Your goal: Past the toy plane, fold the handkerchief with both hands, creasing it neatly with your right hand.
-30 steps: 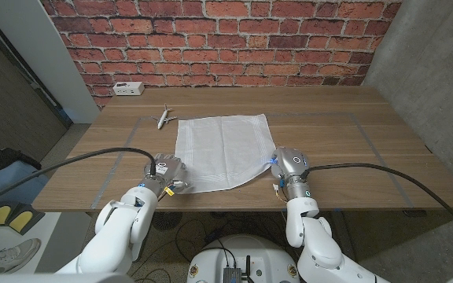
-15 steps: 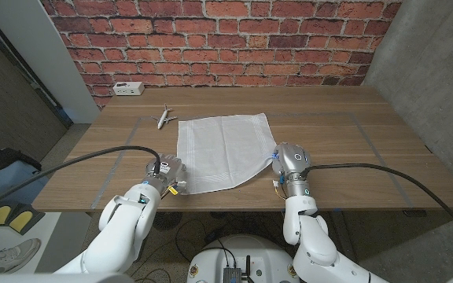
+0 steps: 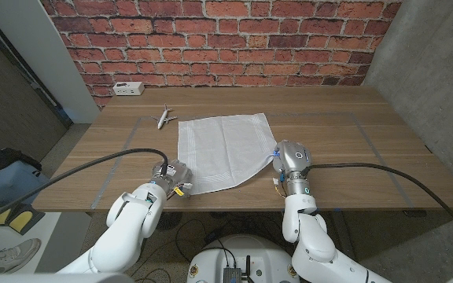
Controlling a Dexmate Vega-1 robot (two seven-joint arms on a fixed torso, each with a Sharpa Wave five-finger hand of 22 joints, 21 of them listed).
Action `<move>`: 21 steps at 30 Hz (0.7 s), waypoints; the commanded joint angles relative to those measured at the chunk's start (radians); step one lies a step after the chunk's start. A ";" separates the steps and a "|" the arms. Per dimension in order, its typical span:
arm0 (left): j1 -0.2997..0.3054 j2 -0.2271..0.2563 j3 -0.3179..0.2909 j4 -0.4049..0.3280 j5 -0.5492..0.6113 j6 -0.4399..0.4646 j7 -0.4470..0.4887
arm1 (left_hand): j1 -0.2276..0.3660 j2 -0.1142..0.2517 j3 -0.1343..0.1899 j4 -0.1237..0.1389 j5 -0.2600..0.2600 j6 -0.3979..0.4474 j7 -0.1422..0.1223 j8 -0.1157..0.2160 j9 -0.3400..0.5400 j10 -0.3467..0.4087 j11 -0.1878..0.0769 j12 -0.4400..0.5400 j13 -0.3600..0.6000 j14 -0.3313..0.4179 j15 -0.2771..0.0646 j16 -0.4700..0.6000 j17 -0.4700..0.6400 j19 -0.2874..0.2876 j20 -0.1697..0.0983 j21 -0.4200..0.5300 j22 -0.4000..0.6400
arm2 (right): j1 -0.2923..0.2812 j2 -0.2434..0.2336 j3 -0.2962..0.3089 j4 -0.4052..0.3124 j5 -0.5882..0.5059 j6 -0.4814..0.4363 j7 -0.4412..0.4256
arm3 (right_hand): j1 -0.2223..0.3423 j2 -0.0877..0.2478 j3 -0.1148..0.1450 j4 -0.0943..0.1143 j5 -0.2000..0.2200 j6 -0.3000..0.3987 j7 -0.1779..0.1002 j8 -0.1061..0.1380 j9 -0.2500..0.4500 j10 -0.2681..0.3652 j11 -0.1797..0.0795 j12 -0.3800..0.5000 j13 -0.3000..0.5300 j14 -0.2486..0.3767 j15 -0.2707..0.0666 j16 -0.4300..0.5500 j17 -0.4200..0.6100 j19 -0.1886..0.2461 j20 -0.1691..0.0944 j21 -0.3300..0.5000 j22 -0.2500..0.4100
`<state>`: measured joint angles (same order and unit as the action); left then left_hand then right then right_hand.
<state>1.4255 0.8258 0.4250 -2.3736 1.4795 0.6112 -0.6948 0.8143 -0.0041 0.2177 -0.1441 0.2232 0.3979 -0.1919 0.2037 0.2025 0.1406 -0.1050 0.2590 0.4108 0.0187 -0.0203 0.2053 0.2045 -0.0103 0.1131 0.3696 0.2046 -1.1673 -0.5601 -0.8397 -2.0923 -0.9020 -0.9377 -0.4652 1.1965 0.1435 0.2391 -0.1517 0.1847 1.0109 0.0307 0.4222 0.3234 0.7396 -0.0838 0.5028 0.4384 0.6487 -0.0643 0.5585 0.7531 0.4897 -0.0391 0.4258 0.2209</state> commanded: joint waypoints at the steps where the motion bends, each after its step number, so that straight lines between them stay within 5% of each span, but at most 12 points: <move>1: -0.013 -0.044 0.035 0.040 0.123 -0.020 -0.045 | 0.042 0.041 0.027 -0.003 -0.003 0.025 0.010 0.010 0.002 0.018 0.008 0.011 0.005 0.013 -0.005 0.011 0.001 0.016 0.011 0.001 0.002 | -0.004 -0.012 0.004 -0.002 0.024 0.020 -0.032 | 0.014 0.000 0.005 0.002 0.000 0.003 0.005 0.011 0.013 0.010 -0.002 0.006 0.003 0.008 -0.153 -0.004 0.006 0.007 -0.001 0.007 0.002; 7: -0.010 -0.076 0.025 0.073 0.161 -0.018 -0.066 | 0.086 0.112 0.060 -0.003 -0.035 0.165 0.019 0.053 0.004 0.086 0.006 0.037 0.006 0.052 -0.028 0.024 -0.002 0.035 -0.002 0.007 0.003 | -0.007 -0.019 0.005 -0.008 0.028 0.026 -0.039 | 0.017 -0.001 0.006 0.001 0.000 0.002 0.005 0.012 0.017 0.009 0.000 0.006 0.002 0.009 -0.155 -0.004 0.010 0.007 -0.002 0.010 0.002; 12: 0.010 -0.084 0.016 0.087 0.159 -0.014 0.009 | 0.097 0.176 0.098 0.006 -0.040 0.270 0.030 0.077 0.002 0.150 0.010 0.061 0.006 0.102 -0.056 0.041 0.004 0.062 -0.011 0.019 0.004 | -0.008 -0.020 0.005 -0.010 0.030 0.028 -0.042 | 0.016 -0.001 0.006 0.002 0.000 0.001 0.004 0.013 0.019 0.008 -0.002 0.007 0.003 0.009 -0.153 -0.007 0.013 0.004 -0.002 0.012 0.002; 16: 0.026 -0.098 0.018 0.109 0.187 0.007 0.070 | 0.118 0.185 0.136 -0.002 -0.043 0.397 0.041 0.113 0.005 0.213 0.004 0.082 0.005 0.146 -0.084 0.048 0.002 0.078 -0.017 0.028 0.005 | -0.009 -0.021 0.004 -0.009 0.029 0.028 -0.047 | 0.017 -0.001 0.007 0.001 0.000 0.003 0.005 0.013 0.020 0.008 -0.002 0.007 0.001 0.010 -0.154 -0.008 0.014 0.004 -0.001 0.014 0.002; 17: 0.030 -0.100 0.016 0.114 0.188 0.011 0.084 | 0.124 0.183 0.147 -0.004 -0.043 0.435 0.061 0.126 0.007 0.232 0.001 0.088 0.005 0.156 -0.093 0.048 0.001 0.088 -0.021 0.034 0.005 | -0.011 -0.020 0.005 -0.009 0.029 0.029 -0.051 | 0.016 -0.001 0.007 0.002 0.000 0.004 0.005 0.013 0.019 0.008 -0.004 0.007 0.001 0.011 -0.154 -0.009 0.015 0.003 -0.001 0.014 0.002; 21: 0.046 -0.112 0.015 0.133 0.217 0.033 0.133 | 0.145 0.189 0.171 -0.011 -0.041 0.473 0.091 0.140 0.011 0.254 -0.003 0.093 0.005 0.177 -0.103 0.052 0.001 0.102 -0.030 0.041 0.005 | -0.017 -0.022 0.007 -0.014 0.029 0.029 -0.058 | 0.017 -0.002 0.007 0.001 -0.001 0.003 0.004 0.012 0.020 0.013 0.004 0.010 0.000 0.012 -0.154 -0.010 0.017 0.003 -0.001 0.017 0.002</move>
<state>1.4348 0.7470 0.4437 -2.2911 1.6428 0.6069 -0.6694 0.9375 0.1854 0.3737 -0.1519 0.1844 0.8537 -0.1147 0.3371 0.2120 0.3797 -0.1052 0.3441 0.4125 0.1793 -0.0410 0.2519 0.2044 0.0803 0.0857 0.4033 0.2072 -1.1751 -0.5780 -0.8361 -2.0993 -0.8759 -0.9127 -0.5051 1.2007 0.1391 0.2390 -0.1517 0.1847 1.0109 0.0306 0.4291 0.3234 0.7433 -0.0876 0.5072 0.4357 0.6507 -0.0622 0.5505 0.7670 0.4897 -0.0391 0.4335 0.2208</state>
